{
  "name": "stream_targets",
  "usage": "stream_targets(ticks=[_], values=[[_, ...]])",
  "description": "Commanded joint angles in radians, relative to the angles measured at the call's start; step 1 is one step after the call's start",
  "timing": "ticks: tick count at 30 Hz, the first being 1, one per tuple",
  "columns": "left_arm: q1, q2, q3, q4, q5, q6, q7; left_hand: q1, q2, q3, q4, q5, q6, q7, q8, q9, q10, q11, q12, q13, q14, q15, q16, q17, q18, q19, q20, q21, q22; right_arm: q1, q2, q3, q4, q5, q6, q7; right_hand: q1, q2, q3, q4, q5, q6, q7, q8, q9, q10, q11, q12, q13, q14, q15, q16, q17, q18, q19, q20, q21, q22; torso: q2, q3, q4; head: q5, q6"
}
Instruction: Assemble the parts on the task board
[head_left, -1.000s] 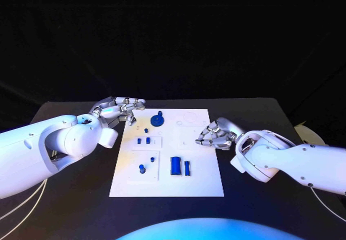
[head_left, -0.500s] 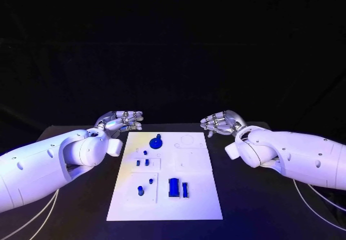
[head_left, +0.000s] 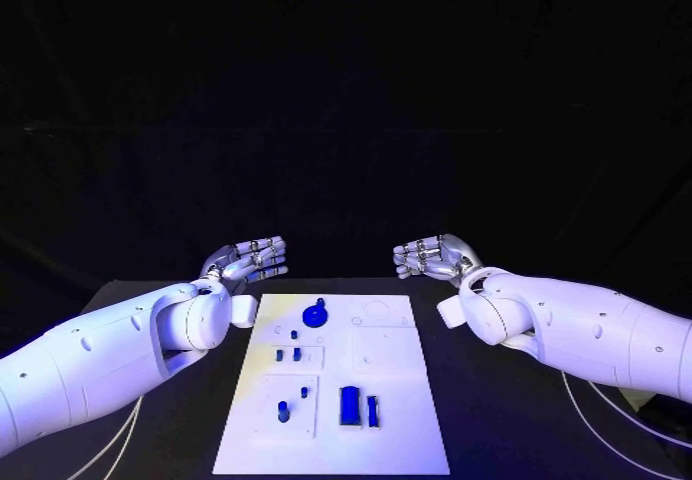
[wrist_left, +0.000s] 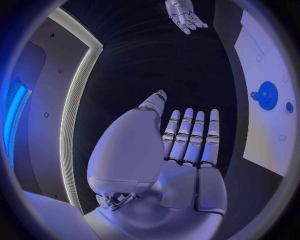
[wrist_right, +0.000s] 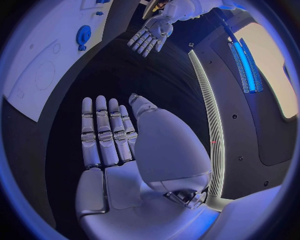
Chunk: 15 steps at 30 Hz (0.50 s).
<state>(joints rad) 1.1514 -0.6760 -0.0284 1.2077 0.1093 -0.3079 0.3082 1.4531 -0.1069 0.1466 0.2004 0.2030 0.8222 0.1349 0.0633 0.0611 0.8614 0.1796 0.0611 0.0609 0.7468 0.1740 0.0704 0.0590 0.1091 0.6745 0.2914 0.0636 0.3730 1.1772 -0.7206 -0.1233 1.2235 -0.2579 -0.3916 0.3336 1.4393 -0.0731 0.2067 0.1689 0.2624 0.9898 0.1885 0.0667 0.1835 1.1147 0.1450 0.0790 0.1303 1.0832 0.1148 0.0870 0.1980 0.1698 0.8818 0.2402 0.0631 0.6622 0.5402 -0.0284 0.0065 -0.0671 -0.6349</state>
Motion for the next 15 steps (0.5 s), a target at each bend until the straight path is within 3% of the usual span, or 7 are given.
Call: stream_targets(ticks=[1, 3, 5, 10, 13, 14, 15], values=[[0.000, -0.002, 0.000, 0.003, -0.003, 0.000, -0.001, -0.451, 0.036, -0.047, -0.062, -0.062, -0.257, -0.042, -0.063, -0.061, -0.269, -0.056, -0.061, -0.061, -0.233, -0.054, -0.070, -0.059, -0.033, -0.207, -0.091, -0.064, -0.118, -0.001, -0.003, 0.001, 0.005, -0.001, -0.005, -0.002, -0.450, 0.073, -0.065, -0.053, -0.083, -0.308, -0.057, -0.067, -0.059, -0.346, -0.045, -0.079, -0.043, -0.337, -0.033, -0.087, -0.064, -0.051, -0.276, -0.074, -0.063, -0.210, 0.001, 0.0004, -0.0002, 0.000, 0.000], [-0.002, -0.004, 0.001, 0.011, -0.005, -0.010, 0.004, -0.523, 0.107, -0.056, -0.071, -0.073, -0.297, -0.048, -0.063, -0.061, -0.312, -0.065, -0.061, -0.061, -0.270, -0.062, -0.070, -0.059, -0.109, -0.240, -0.105, -0.064, -0.137, -0.004, -0.004, 0.004, 0.015, 0.006, -0.016, 0.003, -0.520, 0.073, -0.074, -0.062, -0.096, -0.355, -0.066, -0.067, -0.068, -0.399, -0.051, -0.079, -0.051, -0.388, -0.039, -0.087, -0.075, -0.051, -0.319, -0.087, -0.063, -0.244, 0.001, 0.0025, -0.0007, 0.005, 0.002], [-0.007, -0.009, 0.002, 0.029, -0.010, -0.034, 0.014, -0.607, 0.107, -0.066, -0.081, -0.085, -0.344, -0.056, -0.063, -0.061, -0.361, -0.074, -0.061, -0.061, -0.312, -0.073, -0.070, -0.059, -0.109, -0.278, -0.122, -0.064, -0.158, -0.012, -0.008, 0.012, 0.036, 0.022, -0.039, 0.015, -0.603, 0.073, -0.085, -0.073, -0.111, -0.412, -0.077, -0.067, -0.079, -0.463, -0.059, -0.079, -0.059, -0.450, -0.115, -0.087, -0.087, -0.056, -0.369, -0.101, -0.063, -0.282, 0.001, 0.0074, -0.0018, 0.017, 0.008], [-0.026, -0.028, 0.007, 0.095, -0.030, -0.119, 0.054, -0.761, 0.107, -0.147, -0.103, -0.107, -0.431, -0.135, -0.063, -0.061, -0.453, -0.094, -0.061, -0.061, -0.392, -0.091, -0.070, -0.059, -0.109, -0.351, -0.153, -0.064, -0.198, -0.041, -0.021, 0.040, 0.114, 0.081, -0.124, 0.058, -0.755, 0.073, -0.104, -0.093, -0.138, -0.517, -0.097, -0.067, -0.098, -0.582, -0.075, -0.079, -0.130, -0.566, -0.115, -0.087, -0.107, -0.074, -0.463, -0.126, -0.063, -0.351, 0.003, 0.0221, -0.0051, 0.052, 0.027], [-0.045, -0.048, 0.013, 0.164, -0.051, -0.208, 0.095, -0.848, 0.107, -0.147, -0.116, -0.118, -0.480, -0.135, -0.063, -0.061, -0.504, -0.105, -0.061, -0.061, -0.436, -0.102, -0.070, -0.059, -0.109, -0.392, -0.171, -0.064, -0.220, -0.071, -0.034, 0.068, 0.194, 0.142, -0.212, 0.102, -0.842, 0.073, -0.118, -0.169, -0.154, -0.578, -0.109, -0.067, -0.109, -0.650, -0.145, -0.079, -0.130, -0.632, -0.115, -0.087, -0.119, -0.078, -0.517, -0.141, -0.063, -0.391, 0.004, 0.0275, -0.0063, 0.065, 0.034], [-0.052, -0.054, 0.015, 0.187, -0.057, -0.237, 0.108, -0.872, 0.107, -0.147, -0.119, -0.122, -0.494, -0.135, -0.063, -0.061, -0.518, -0.108, -0.061, -0.061, -0.449, -0.174, -0.070, -0.059, -0.109, -0.403, -0.175, -0.064, -0.226, -0.079, -0.038, 0.077, 0.216, 0.159, -0.236, 0.115, -0.866, 0.073, -0.123, -0.169, -0.159, -0.594, -0.112, -0.067, -0.112, -0.668, -0.145, -0.079, -0.130, -0.650, -0.115, -0.087, -0.122, -0.085, -0.531, -0.145, -0.063, -0.402, 0.004, 0.0282, -0.0065, 0.067, 0.035], [-0.058, -0.060, 0.016, 0.210, -0.064, -0.266, 0.121, -0.888, 0.107, -0.147, -0.122, -0.124, -0.503, -0.135, -0.063, -0.061, -0.527, -0.180, -0.061, -0.061, -0.457, -0.174, -0.070, -0.059, -0.109, -0.410, -0.179, -0.064, -0.230, -0.087, -0.041, 0.084, 0.237, 0.175, -0.259, 0.126, -0.880, 0.073, -0.126, -0.169, -0.161, -0.604, -0.114, -0.067, -0.113, -0.680, -0.145, -0.079, -0.130, -0.661, -0.115, -0.087, -0.124, -0.089, -0.540, -0.147, -0.063, -0.408, 0.004, 0.0284, -0.0065, 0.067, 0.035]])
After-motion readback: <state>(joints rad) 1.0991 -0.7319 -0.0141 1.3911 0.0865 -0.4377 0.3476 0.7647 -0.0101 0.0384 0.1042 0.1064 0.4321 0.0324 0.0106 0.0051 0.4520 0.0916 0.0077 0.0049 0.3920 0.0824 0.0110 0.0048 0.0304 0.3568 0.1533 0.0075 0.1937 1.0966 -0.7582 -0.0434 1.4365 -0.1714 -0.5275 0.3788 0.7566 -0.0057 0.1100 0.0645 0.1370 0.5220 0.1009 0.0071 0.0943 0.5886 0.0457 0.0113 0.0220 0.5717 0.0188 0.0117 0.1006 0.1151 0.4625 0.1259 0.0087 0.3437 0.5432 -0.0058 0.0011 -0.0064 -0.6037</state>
